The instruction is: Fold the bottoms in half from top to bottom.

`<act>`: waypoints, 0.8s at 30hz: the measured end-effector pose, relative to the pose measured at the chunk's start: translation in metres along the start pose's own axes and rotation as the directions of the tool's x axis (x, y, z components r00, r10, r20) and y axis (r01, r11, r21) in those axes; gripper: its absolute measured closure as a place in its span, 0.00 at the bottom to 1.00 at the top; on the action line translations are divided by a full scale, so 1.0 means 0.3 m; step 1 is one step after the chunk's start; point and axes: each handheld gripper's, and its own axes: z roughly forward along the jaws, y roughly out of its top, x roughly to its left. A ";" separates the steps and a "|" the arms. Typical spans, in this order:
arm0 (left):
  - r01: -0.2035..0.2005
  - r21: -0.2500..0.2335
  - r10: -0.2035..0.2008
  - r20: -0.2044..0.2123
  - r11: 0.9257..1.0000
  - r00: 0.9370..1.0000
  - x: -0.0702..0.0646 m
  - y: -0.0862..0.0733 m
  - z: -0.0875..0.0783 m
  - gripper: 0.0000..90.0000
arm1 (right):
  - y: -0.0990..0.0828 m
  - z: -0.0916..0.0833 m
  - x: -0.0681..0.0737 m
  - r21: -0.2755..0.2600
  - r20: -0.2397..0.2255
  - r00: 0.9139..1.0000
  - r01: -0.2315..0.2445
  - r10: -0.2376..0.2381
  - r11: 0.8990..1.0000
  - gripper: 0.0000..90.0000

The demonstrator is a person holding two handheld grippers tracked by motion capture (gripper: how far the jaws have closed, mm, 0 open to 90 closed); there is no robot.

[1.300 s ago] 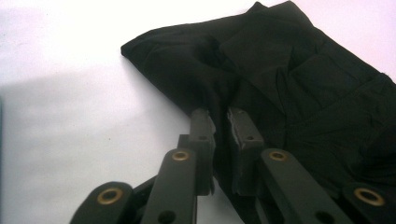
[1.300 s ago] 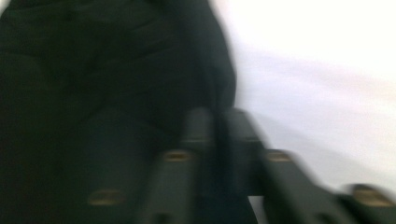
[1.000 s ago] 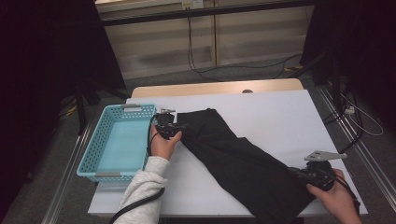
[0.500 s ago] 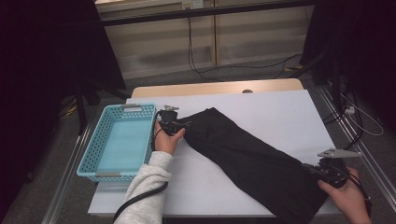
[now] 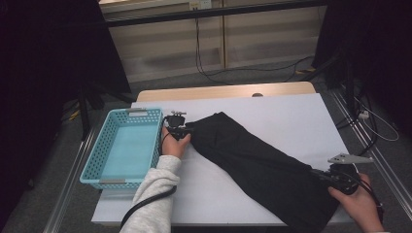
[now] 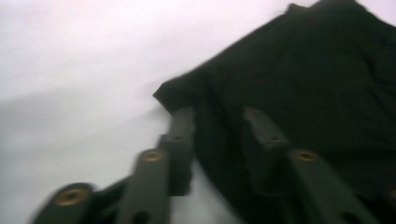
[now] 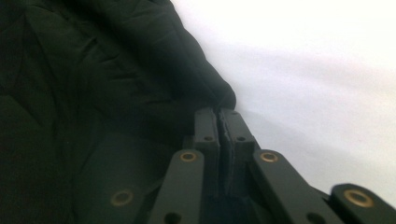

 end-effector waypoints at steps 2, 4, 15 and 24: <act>0.017 0.006 -0.017 0.023 1.000 1.000 -0.003 -0.001 0.000 0.94 | 0.004 0.001 0.005 0.001 0.000 1.000 0.000 0.000 1.000 0.92; 0.018 0.002 -0.018 0.016 1.000 1.000 -0.005 0.000 -0.006 0.96 | 0.007 -0.001 0.006 -0.004 0.006 1.000 0.007 -0.007 1.000 0.89; 0.035 -0.065 -0.036 -0.027 0.997 0.999 0.033 0.018 -0.107 0.97 | 0.024 -0.054 0.006 -0.053 0.006 1.000 0.017 -0.017 0.998 0.81; 0.037 -0.063 -0.038 -0.026 0.997 0.999 0.030 0.011 -0.104 0.97 | 0.001 0.001 0.015 0.008 -0.016 0.998 0.054 -0.054 0.999 1.00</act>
